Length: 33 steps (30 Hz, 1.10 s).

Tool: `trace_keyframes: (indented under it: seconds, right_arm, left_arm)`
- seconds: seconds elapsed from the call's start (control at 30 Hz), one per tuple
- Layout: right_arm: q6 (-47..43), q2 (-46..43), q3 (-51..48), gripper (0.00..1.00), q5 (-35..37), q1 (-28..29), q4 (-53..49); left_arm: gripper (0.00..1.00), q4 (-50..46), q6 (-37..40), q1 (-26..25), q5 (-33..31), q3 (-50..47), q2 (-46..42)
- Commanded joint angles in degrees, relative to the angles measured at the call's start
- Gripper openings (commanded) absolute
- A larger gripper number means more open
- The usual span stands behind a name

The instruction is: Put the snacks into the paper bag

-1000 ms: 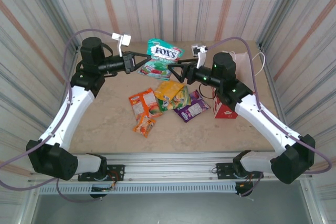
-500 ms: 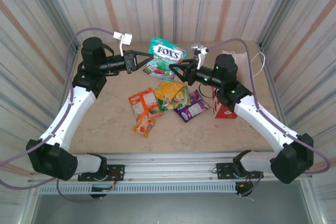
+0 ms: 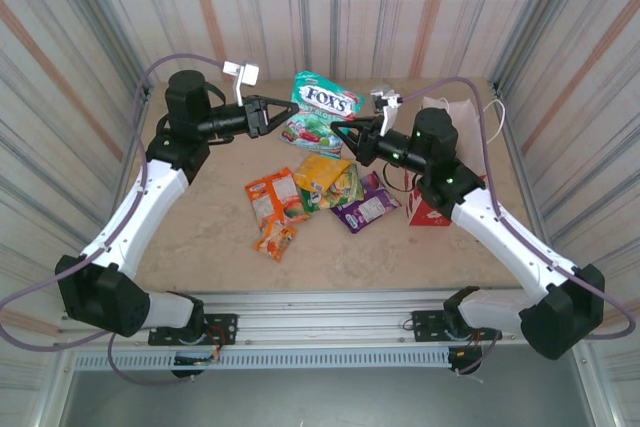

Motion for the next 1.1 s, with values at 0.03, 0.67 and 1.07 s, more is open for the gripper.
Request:
trace_keyframes:
  seconds: [0.03,0.67,1.07]
  right_arm:
    - [-3.2,-5.5,1.0,0.0,7.4,0.0,-0.3]
    - [-7.1,-17.6,14.1,0.0,34.8,-15.2,-21.1]
    - [-3.4,-17.3,10.0,0.0,34.6,-27.2,-31.9]
  left_arm:
    - [0.43,-2.8,2.2,-0.2,-2.9,1.6,0.0]
    - [0.52,-18.1,8.6,-1.6,-17.9,2.3,3.8]
    - [0.51,-20.2,9.0,-2.3,-19.5,3.0,6.1]
